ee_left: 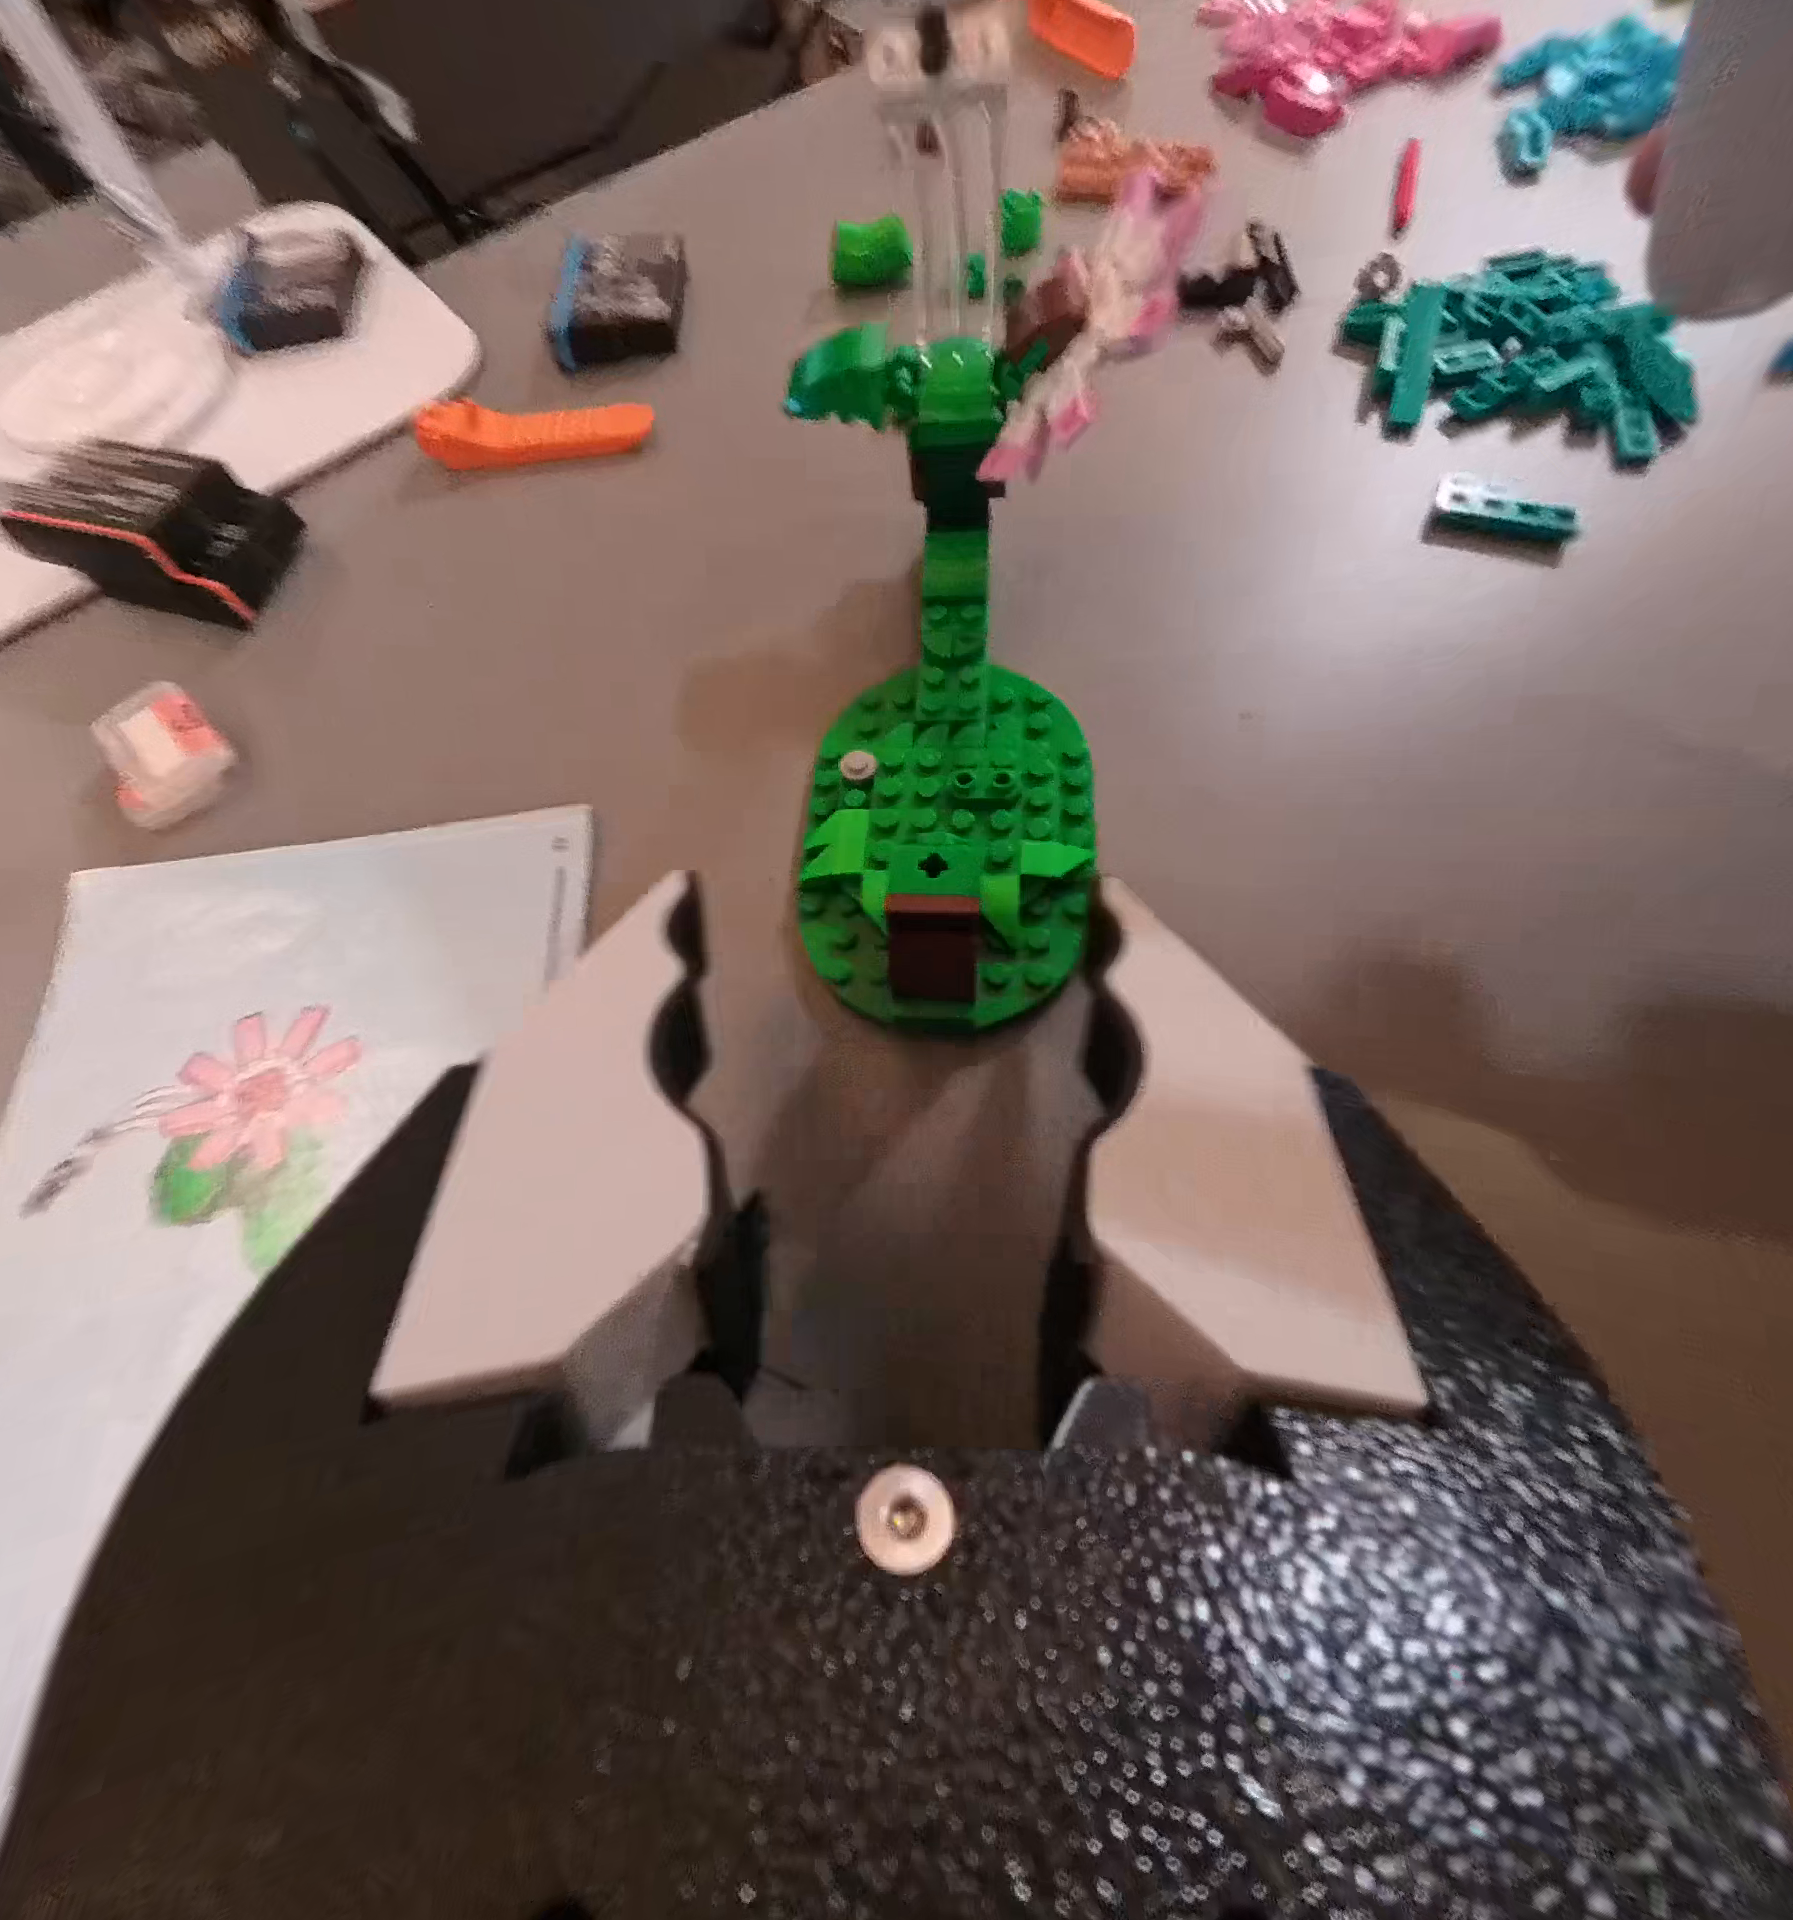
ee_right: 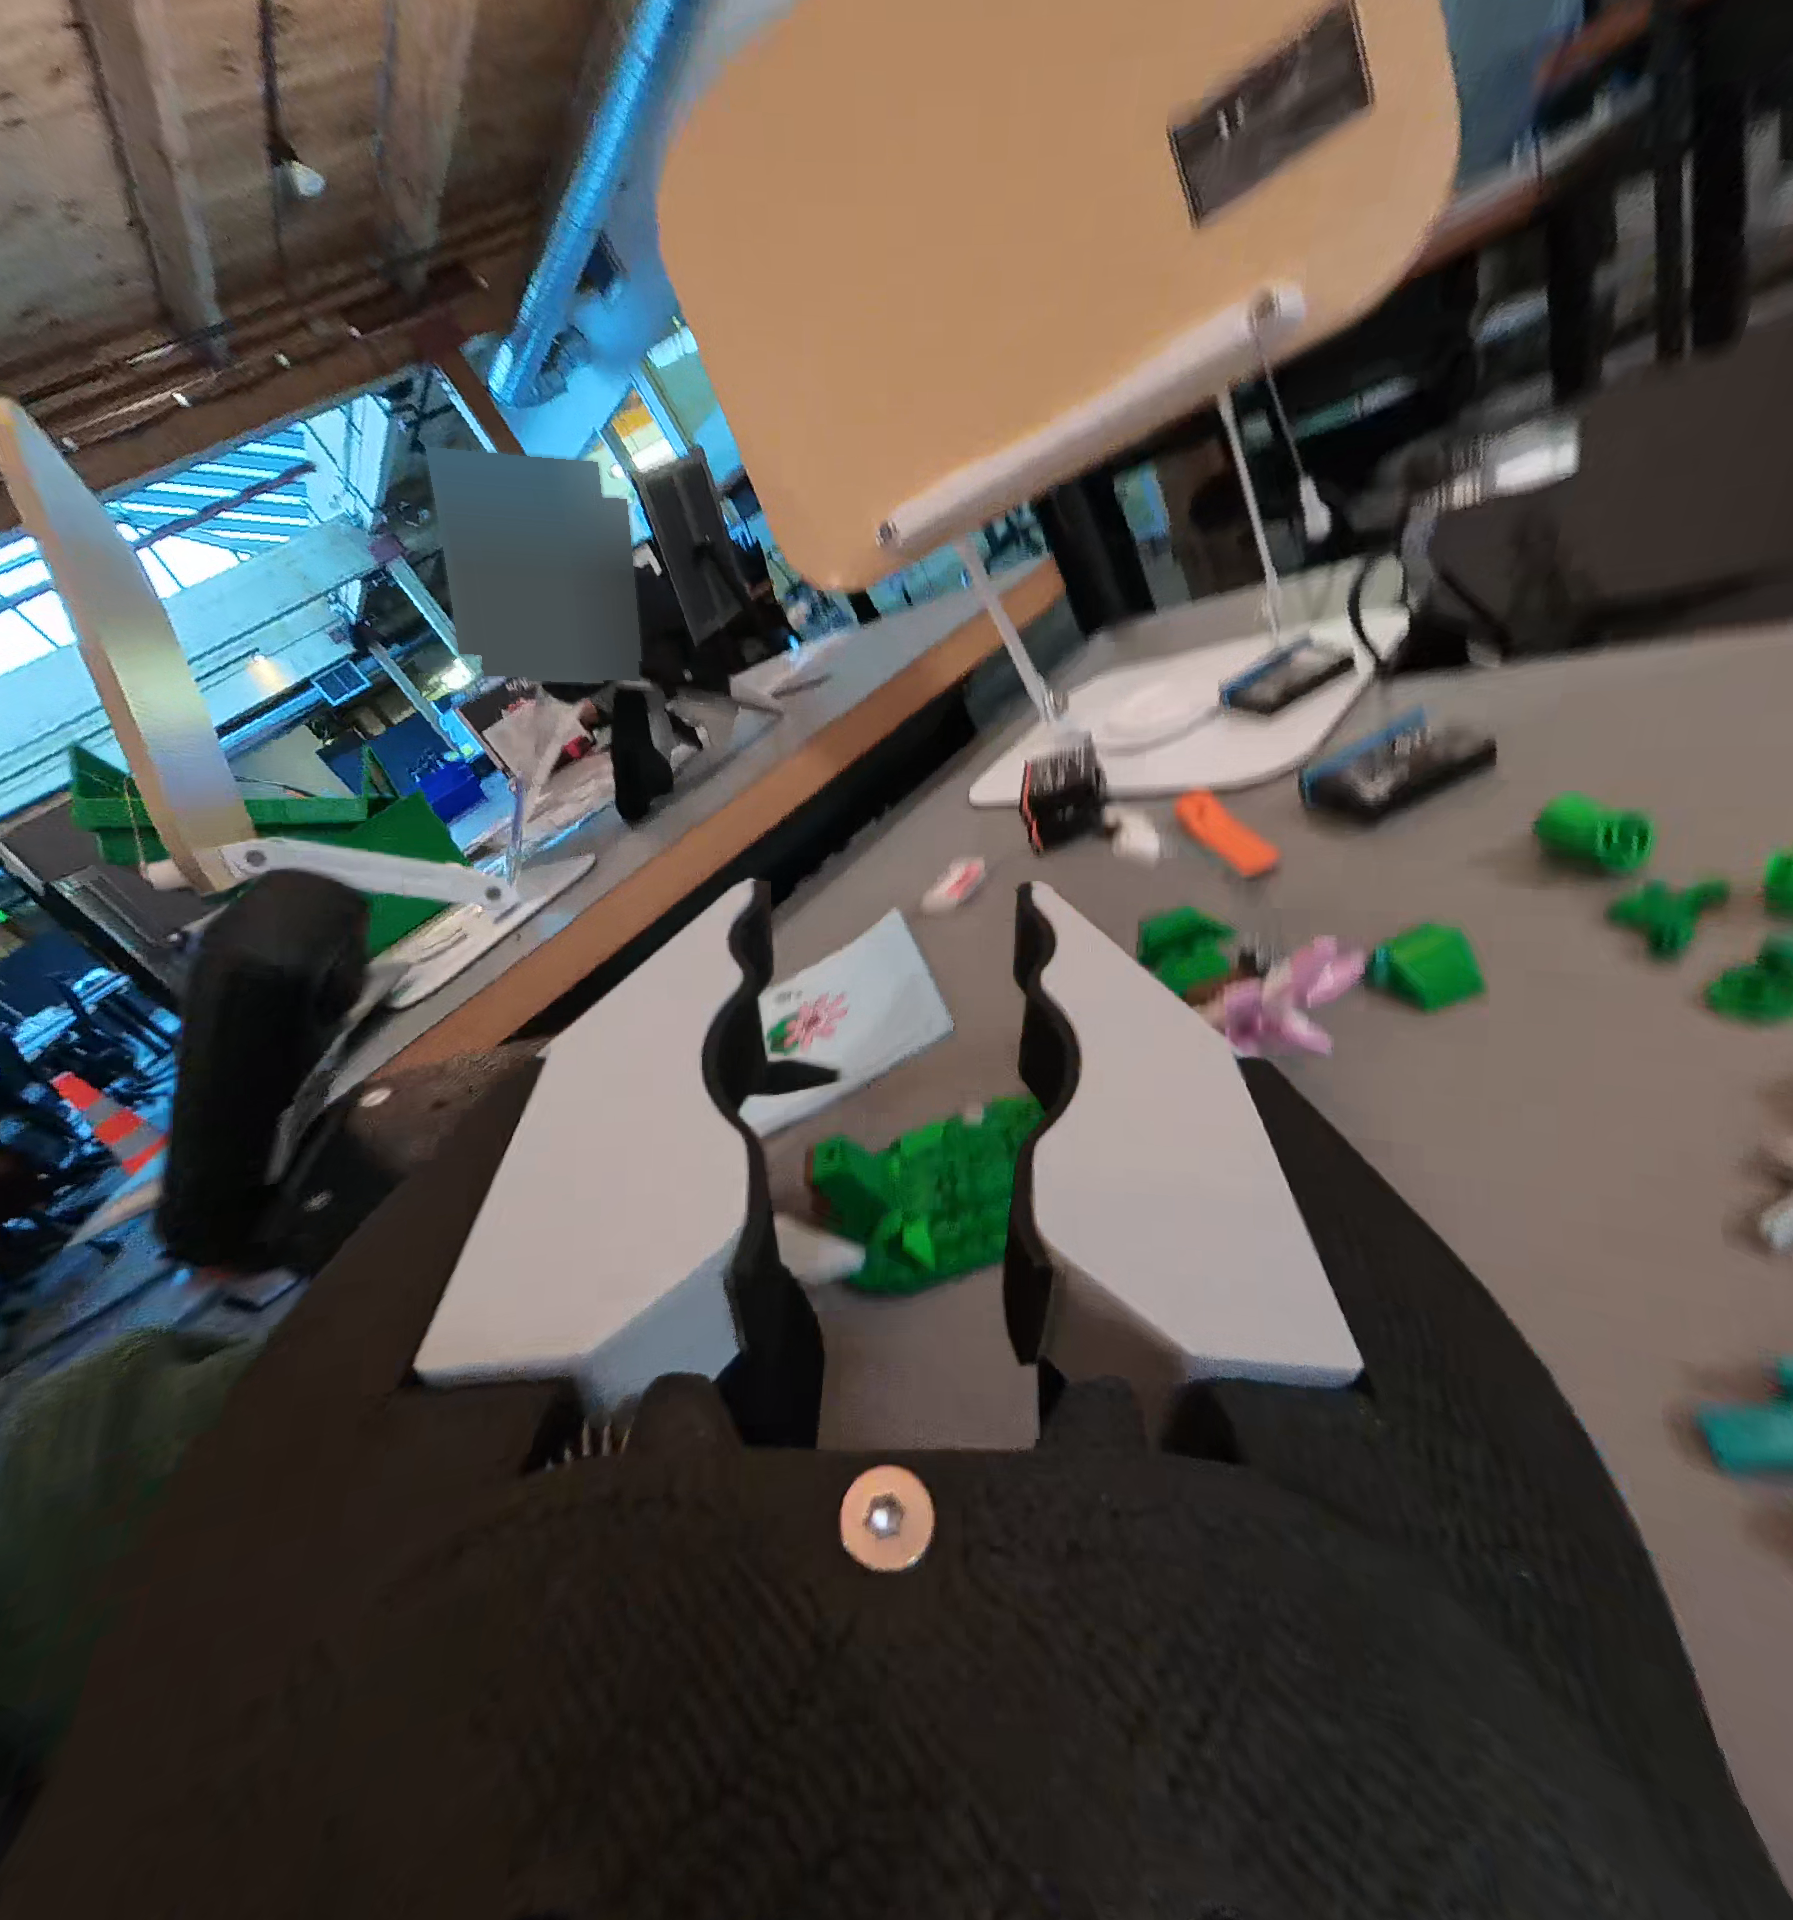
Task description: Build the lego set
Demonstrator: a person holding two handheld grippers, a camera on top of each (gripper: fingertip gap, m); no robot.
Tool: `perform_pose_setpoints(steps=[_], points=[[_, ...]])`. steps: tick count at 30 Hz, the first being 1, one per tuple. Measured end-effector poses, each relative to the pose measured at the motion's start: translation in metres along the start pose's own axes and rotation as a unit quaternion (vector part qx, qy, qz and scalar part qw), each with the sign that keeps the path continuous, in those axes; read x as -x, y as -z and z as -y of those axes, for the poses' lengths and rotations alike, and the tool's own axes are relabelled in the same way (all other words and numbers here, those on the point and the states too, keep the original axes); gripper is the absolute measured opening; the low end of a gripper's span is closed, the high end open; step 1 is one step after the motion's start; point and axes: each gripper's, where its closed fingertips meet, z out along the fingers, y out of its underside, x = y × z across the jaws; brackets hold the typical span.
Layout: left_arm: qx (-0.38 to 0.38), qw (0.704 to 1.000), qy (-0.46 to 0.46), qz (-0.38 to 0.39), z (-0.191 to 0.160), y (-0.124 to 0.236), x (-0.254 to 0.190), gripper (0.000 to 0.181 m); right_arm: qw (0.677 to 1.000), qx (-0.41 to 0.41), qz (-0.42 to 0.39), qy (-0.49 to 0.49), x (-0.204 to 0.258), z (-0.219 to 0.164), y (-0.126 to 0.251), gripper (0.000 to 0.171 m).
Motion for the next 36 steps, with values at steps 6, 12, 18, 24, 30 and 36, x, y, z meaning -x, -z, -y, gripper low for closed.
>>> perform_pose_setpoints(steps=[6,12,18,24,30,36], points=[[-0.112,0.986,-0.004,0.125,0.043,0.082,0.023,0.113,0.991,-0.078,0.050,0.099,0.009,0.020,-0.025,0.053],[-0.133,0.965,0.069,0.217,0.023,0.160,0.066,0.106,0.983,-0.074,0.057,0.157,0.012,-0.002,-0.021,0.050],[-0.085,0.967,0.116,0.211,-0.012,0.160,0.067,0.080,0.981,-0.065,0.057,0.176,0.013,-0.012,-0.022,0.038],[0.019,0.987,0.060,0.150,-0.005,0.093,0.057,0.038,0.986,-0.056,0.070,0.143,0.010,-0.015,-0.023,0.033],[0.108,0.985,0.011,0.133,-0.008,0.028,0.078,0.032,0.986,-0.047,0.080,0.135,0.012,-0.018,-0.023,0.031],[0.130,0.988,0.020,0.082,-0.004,-0.002,0.080,0.022,0.988,-0.041,0.082,0.127,0.010,-0.019,-0.026,0.031]])
